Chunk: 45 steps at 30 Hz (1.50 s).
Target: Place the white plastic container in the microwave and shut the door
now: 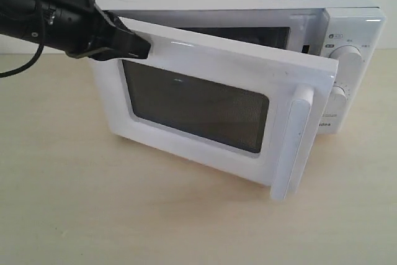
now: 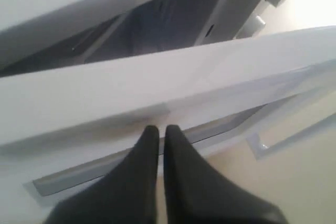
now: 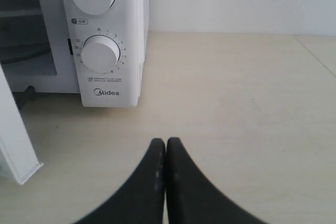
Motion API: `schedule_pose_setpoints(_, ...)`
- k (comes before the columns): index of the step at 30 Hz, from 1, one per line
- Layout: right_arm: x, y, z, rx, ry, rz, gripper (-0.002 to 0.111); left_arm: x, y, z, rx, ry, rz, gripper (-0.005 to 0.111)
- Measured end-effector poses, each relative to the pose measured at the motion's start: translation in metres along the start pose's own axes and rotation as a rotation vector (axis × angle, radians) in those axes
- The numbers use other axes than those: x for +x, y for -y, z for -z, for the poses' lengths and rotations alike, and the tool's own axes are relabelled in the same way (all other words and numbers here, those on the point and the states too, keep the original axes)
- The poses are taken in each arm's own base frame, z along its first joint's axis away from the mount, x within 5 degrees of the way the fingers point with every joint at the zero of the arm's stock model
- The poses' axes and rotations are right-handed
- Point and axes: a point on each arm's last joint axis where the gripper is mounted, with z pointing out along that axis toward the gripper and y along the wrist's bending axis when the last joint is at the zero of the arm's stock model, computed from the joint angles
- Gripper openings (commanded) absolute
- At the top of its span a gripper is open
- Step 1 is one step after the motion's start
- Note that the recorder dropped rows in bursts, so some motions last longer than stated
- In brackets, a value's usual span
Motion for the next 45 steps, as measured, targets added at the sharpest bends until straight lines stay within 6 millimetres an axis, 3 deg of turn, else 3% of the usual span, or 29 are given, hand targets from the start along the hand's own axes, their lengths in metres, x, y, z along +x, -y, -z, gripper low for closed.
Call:
schedule_pose_setpoints(10, 0.000, 0.000, 0.000, 0.000, 0.000, 0.000, 0.000, -0.013, -0.012, -0.011, -0.042, 0.042, 0.000, 0.004)
schedule_pose_setpoints(18, 0.000, 0.000, 0.000, 0.000, 0.000, 0.000, 0.000, -0.011, -0.005, -0.010, 0.030, 0.009, -0.008, 0.004)
schedule_pose_setpoints(23, 0.000, 0.000, 0.000, 0.000, 0.000, 0.000, 0.000, -0.017, 0.003, 0.002, 0.036, 0.036, -0.029, 0.004)
schedule_pose_setpoints(33, 0.000, 0.000, 0.000, 0.000, 0.000, 0.000, 0.000, -0.030, 0.034, 0.046, 0.110, 0.121, -0.082, 0.004)
schedule_pose_setpoints(41, -0.001, 0.001, 0.000, 0.011, 0.011, 0.072, 0.000, -0.040, 0.075, 0.114, 0.122, 0.275, -0.180, 0.004)
schedule_pose_setpoints(45, -0.013, 0.000, 0.001, 0.013, 0.140, 0.118, 0.000, -0.038, 0.097, 0.149, 0.133, 0.349, -0.209, 0.004)
